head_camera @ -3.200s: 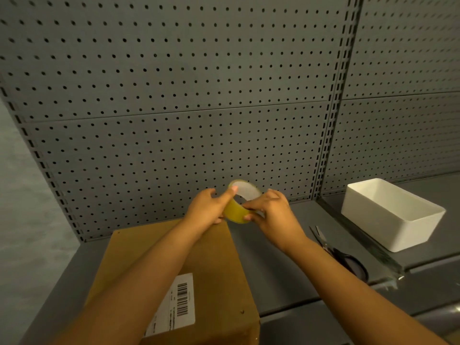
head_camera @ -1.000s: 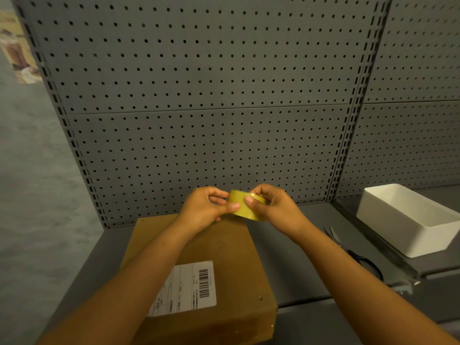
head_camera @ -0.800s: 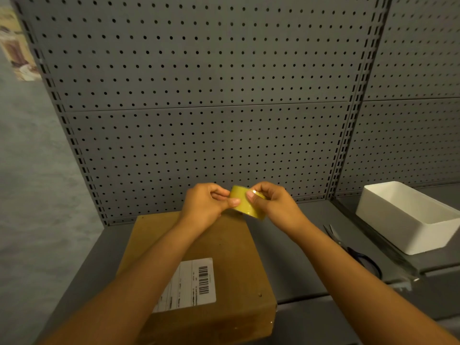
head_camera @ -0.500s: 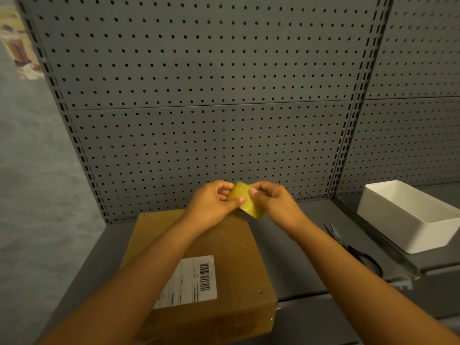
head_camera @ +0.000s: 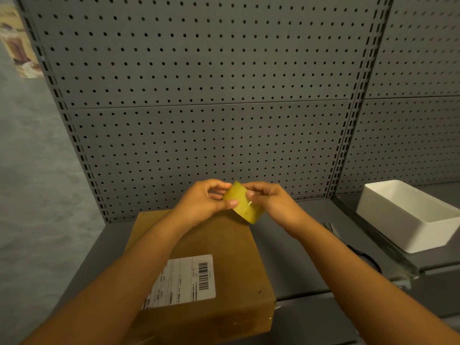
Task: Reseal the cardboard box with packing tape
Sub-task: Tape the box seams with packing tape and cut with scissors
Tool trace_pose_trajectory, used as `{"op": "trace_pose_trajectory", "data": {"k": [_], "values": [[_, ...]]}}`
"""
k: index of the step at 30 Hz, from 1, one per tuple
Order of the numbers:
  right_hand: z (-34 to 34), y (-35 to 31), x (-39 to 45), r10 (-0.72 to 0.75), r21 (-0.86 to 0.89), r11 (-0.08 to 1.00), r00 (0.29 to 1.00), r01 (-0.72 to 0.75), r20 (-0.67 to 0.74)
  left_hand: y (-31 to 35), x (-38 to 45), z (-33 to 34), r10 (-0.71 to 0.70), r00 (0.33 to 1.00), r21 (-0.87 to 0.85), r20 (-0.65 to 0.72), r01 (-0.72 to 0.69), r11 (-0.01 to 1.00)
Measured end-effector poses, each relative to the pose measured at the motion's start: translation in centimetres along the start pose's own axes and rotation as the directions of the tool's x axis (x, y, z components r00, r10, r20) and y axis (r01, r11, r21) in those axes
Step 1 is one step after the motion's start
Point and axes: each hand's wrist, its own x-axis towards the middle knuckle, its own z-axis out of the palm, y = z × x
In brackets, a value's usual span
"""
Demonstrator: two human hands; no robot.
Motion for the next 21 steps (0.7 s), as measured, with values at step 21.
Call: {"op": "trace_pose_trajectory", "data": {"k": [21], "values": [[-0.26,0.66,0.12,-0.064,-0.027,0.998,0.998,0.064,0.019,-0.77,0.33,-0.63,-0.203,0.976,-0.195,0.074,0.214,0.957]]}}
